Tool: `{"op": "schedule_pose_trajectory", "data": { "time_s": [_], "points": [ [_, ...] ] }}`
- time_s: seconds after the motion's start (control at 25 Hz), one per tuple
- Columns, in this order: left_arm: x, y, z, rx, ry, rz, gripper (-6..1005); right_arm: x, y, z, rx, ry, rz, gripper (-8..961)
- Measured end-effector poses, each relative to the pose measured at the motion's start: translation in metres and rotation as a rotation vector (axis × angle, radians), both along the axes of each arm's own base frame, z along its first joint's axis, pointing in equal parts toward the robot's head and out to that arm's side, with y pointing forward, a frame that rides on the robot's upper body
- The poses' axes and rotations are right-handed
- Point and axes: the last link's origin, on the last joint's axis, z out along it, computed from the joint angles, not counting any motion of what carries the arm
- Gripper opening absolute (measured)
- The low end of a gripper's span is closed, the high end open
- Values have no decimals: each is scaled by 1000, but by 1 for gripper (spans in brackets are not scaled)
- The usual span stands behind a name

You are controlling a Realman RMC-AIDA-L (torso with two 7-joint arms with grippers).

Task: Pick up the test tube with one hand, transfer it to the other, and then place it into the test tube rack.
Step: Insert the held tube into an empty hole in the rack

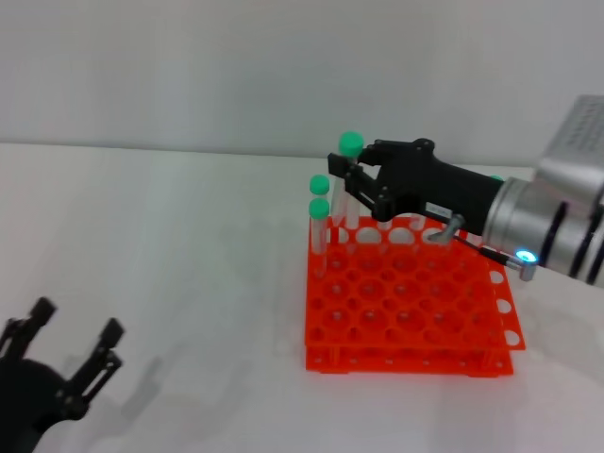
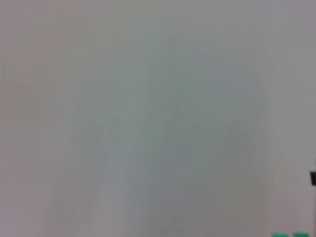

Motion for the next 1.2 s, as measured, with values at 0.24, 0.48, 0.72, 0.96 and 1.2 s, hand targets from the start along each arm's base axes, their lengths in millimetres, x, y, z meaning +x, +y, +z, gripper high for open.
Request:
{"op": "schedule_pose_trajectory", "data": {
  "time_s": [0.24,0.48,0.72,0.96,1.2],
  "points": [
    [-8,-14,8,109,-29,92,884,-3,2,-12,20,-57,-8,200],
    [-8,-14,12,136,-25,91,884,1,1,-15,19,-78,-16,200],
    [-8,-9,16,153,-19,82,883,6,2,-21,24,-126,-40,200],
    [-9,-9,17,161,-23,88,883,6,3,-21,35,-135,-42,200],
    [-9,-10,16,161,-26,90,883,8,4,-23,38,-155,-50,200]
  ]
}}
